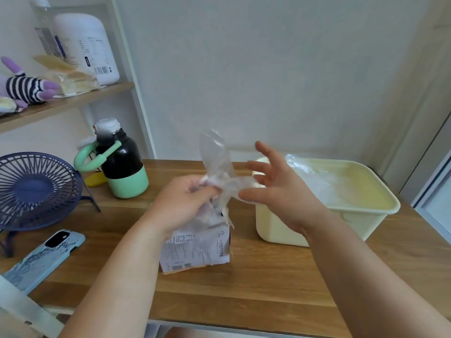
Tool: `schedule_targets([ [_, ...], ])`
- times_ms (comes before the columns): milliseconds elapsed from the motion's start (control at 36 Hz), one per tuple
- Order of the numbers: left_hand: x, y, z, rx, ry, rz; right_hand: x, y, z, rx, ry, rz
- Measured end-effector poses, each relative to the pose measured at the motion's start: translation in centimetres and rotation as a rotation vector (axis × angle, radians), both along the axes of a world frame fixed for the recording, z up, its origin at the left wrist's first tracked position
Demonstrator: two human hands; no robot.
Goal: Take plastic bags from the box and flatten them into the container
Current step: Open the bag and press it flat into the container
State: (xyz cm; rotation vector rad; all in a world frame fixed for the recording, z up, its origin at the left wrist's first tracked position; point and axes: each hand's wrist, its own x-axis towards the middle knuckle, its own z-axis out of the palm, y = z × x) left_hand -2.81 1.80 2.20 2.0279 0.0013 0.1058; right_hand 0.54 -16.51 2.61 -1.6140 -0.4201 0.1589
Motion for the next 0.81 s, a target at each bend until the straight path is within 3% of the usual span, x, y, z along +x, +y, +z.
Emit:
schedule_targets([
  [83,0.2,-0.3,-0.2,-0.1,-0.017,0.076,0.4,-0.6,-0.4,-0.113,0.047,-0.156],
  [194,0.2,-0.3,0.0,-0.182,-0.039,0.055,0.6,-1.1,0.8,-0.136,0.222,-0.095],
  [278,0.0,-0.4,0.4,-0.238,-0.036,-0.029,0.5,-1.1,1.1,-0.177,0.178,0.01],
  [417,0.1,-0.8,0.8,-0.207,-0.046,-0.101,0.3,-0.8,0.8,-0.082,0.081,-0.036],
  [528,0.4,-0.6,0.8,-0.479,-0.013,-0.026,0.3,-1.3,1.0,0.007,0.126,0.018],
  [611,1.2,-0.4,0.9,-0.685,-0.013,0.098,0.1,-2.2,1.6,-0.047,0.185,0.027],
  [722,1.7,-0.7,1.1,-0.516,-0.018,0.174,-0.2,-3.8,2.3,-0.185,0.222,0.111],
  [806,1.9,-1.3,1.5,-0.412,-0.044,0.184,0.1,-4.7,3.5,-0.175,0.207,0.124],
])
